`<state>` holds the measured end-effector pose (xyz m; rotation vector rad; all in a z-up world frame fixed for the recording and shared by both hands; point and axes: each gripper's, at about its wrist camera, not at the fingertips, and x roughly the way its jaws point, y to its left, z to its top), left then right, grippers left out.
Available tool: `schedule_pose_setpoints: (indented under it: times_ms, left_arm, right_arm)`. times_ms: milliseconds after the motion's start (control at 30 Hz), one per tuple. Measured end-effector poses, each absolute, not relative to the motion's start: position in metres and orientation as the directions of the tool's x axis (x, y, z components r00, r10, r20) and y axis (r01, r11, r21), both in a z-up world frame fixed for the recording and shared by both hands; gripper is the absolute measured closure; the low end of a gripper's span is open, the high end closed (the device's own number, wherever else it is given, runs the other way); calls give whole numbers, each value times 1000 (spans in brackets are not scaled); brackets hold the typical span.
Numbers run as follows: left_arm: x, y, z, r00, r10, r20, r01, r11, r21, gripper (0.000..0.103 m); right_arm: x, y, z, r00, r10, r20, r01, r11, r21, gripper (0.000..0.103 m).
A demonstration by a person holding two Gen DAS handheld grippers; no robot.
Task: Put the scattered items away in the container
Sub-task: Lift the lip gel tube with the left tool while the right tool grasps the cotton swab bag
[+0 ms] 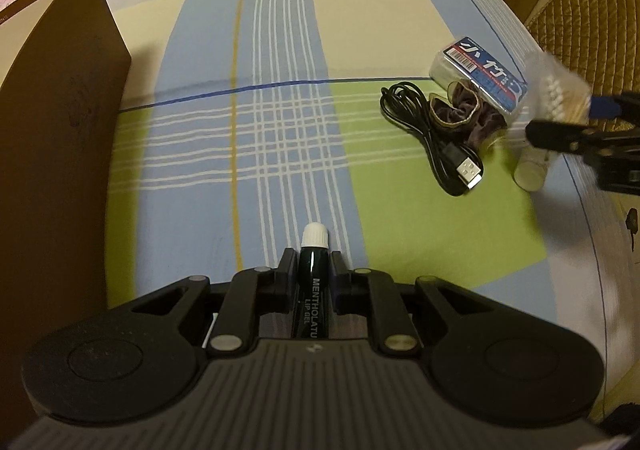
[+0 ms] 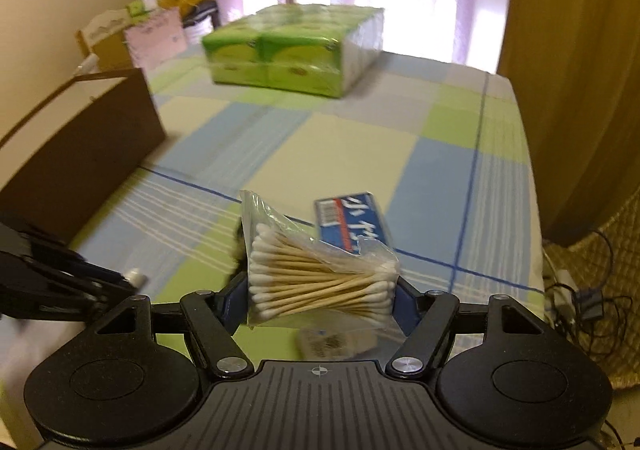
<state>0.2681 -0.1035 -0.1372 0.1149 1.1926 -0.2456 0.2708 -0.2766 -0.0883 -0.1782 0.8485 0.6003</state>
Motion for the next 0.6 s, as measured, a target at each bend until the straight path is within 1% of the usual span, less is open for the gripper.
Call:
schedule_pose_setpoints:
  times_ms: [300,600]
  left_arm:
    - [246,-97,-135,349,-148,-925,263,963,-55,91]
    - [208,-86,-93,445,-200,-873,271,959,-82,91]
  right_arm:
    - [246,-265,-85,465,460,-756,-615,782,98,30]
    - [222,-251,-80,445,483,-754,-653,751,96,30]
